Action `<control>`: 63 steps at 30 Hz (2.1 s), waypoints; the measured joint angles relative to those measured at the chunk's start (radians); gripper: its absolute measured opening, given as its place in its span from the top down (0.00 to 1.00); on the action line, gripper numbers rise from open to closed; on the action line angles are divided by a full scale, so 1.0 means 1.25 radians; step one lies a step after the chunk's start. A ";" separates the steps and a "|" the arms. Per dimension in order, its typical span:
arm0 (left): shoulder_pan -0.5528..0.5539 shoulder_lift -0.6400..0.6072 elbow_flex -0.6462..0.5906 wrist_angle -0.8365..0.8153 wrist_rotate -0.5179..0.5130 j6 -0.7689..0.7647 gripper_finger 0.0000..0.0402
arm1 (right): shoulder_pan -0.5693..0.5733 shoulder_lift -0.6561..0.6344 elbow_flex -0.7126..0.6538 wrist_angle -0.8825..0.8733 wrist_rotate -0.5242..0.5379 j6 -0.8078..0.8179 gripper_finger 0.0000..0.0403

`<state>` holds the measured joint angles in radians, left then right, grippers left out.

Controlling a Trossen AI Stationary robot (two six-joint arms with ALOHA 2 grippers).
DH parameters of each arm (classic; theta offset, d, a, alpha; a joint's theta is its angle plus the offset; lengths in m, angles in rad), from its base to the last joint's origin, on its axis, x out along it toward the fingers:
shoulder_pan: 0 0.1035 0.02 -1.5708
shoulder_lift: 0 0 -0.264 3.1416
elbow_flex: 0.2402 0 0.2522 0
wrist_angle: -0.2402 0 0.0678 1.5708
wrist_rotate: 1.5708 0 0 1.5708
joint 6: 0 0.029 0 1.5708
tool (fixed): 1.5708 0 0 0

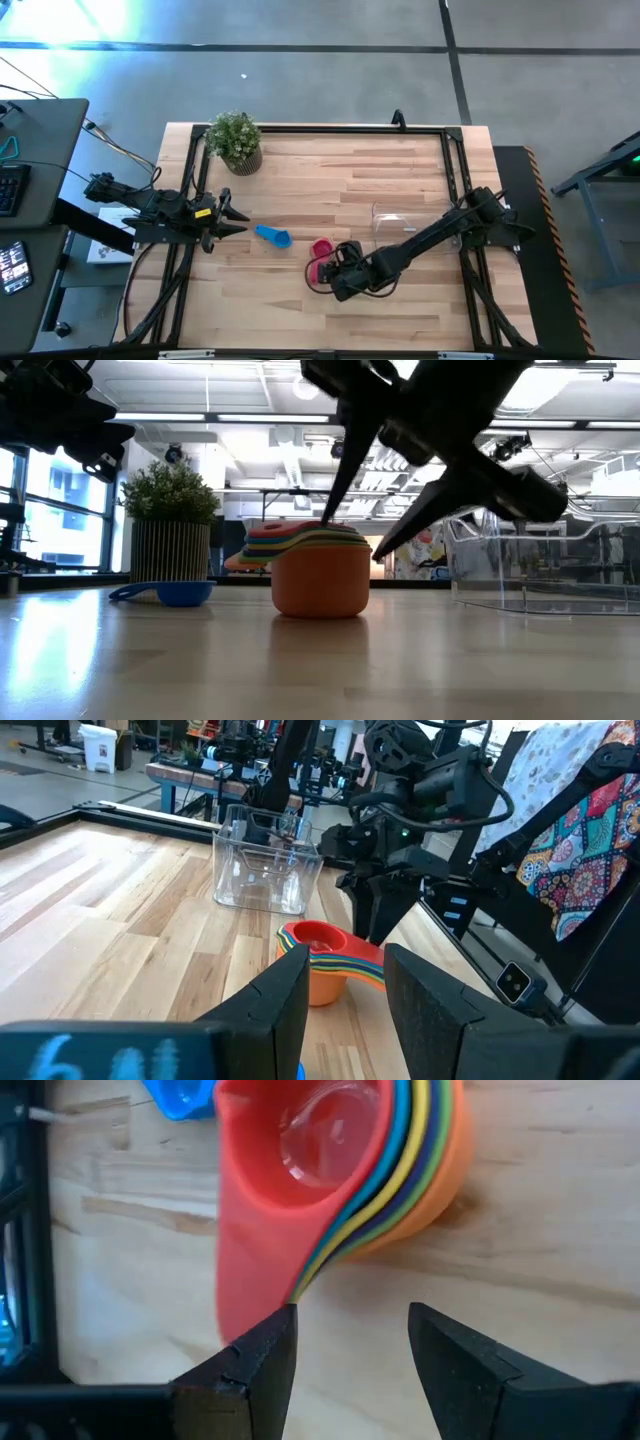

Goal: Nest measuring cups in basket
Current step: Stack the dark blue measuring cup on top of the red measuring cup

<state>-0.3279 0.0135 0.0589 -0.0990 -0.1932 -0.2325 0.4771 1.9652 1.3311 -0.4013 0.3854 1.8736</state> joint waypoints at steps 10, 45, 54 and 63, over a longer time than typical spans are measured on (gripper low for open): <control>0.000 0.000 0.000 0.000 0.000 0.000 0.70 | 0.006 0.000 0.050 -0.109 -0.018 0.005 0.54; 0.000 0.000 0.000 0.000 0.000 0.000 0.70 | -0.255 0.016 0.442 -0.433 -0.128 -0.972 0.54; 0.000 0.000 0.000 0.000 0.000 0.000 0.70 | -0.333 0.068 0.442 -0.244 -0.247 -1.228 0.54; 0.000 0.000 0.000 0.000 0.000 0.000 0.70 | -0.335 0.162 0.441 -0.165 -0.312 -1.240 0.54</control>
<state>-0.3279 0.0139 0.0589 -0.0994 -0.1932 -0.2321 0.0578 2.1675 1.8820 -0.6074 -0.0053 0.3236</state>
